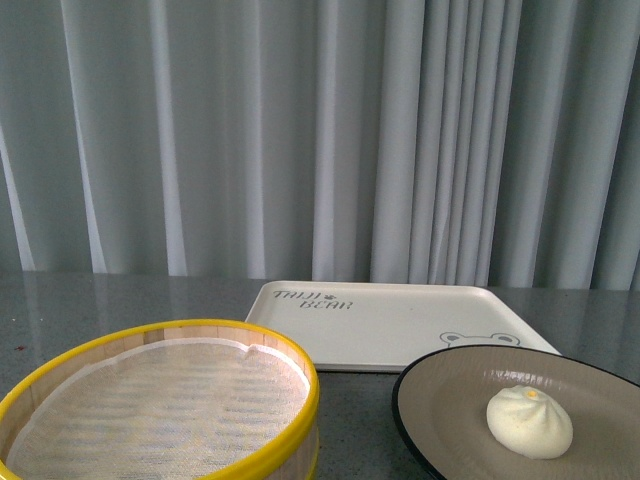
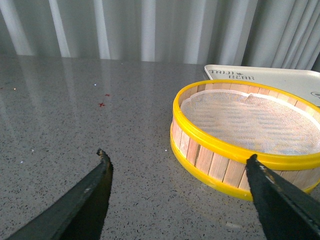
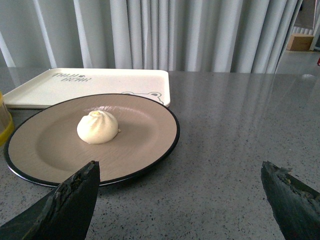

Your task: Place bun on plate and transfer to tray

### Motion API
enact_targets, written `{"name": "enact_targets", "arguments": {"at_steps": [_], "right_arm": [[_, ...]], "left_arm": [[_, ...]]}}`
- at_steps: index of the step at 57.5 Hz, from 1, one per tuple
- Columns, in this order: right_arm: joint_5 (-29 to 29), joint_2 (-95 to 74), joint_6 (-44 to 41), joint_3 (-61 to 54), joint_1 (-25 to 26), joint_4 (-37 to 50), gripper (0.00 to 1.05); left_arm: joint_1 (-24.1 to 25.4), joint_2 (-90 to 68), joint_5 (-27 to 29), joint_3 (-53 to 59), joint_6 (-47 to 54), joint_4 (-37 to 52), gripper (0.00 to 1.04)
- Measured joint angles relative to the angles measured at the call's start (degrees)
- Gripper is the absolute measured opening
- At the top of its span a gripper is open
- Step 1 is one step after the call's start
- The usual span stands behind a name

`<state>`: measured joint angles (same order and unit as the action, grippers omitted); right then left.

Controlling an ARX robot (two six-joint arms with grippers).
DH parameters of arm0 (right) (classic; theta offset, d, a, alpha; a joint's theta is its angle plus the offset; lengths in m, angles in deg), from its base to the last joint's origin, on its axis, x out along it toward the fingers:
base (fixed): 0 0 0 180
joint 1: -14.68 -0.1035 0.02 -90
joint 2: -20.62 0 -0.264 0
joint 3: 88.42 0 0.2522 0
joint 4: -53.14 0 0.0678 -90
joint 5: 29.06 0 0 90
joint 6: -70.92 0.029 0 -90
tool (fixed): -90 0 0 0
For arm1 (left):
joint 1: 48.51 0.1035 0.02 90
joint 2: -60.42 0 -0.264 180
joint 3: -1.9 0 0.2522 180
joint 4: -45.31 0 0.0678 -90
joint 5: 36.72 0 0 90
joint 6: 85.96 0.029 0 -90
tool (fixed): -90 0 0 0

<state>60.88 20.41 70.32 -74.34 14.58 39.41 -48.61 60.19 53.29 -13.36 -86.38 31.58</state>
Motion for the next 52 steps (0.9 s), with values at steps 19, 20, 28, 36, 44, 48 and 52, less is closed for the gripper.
{"name": "enact_targets", "arguments": {"at_steps": [19, 20, 28, 36, 44, 48, 52], "right_arm": [[0.0, 0.0, 0.0, 0.0, 0.0, 0.0, 0.96], [0.0, 0.0, 0.0, 0.0, 0.0, 0.0, 0.96], [-29.8, -17.9, 17.1, 10.0, -8.3, -15.2, 0.96], [-26.3, -30.3, 18.3, 16.5, -10.5, -12.1, 0.96], [-24.0, -35.2, 6.3, 21.1, -12.6, -13.7, 0.96], [-23.9, -37.1, -1.7, 22.4, -14.4, -16.8, 0.96], [-23.7, -38.1, -8.3, 22.7, -17.1, -20.0, 0.96]], "left_arm": [[0.0, 0.0, 0.0, 0.0, 0.1, 0.0, 0.98], [0.0, 0.0, 0.0, 0.0, 0.1, 0.0, 0.98], [0.0, 0.0, 0.2, 0.0, 0.2, 0.0, 0.98], [0.0, 0.0, 0.0, 0.0, 0.2, 0.0, 0.98], [0.0, 0.0, 0.0, 0.0, 0.2, 0.0, 0.98], [0.0, 0.0, 0.0, 0.0, 0.2, 0.0, 0.98], [0.0, 0.0, 0.0, 0.0, 0.2, 0.0, 0.98]]}}
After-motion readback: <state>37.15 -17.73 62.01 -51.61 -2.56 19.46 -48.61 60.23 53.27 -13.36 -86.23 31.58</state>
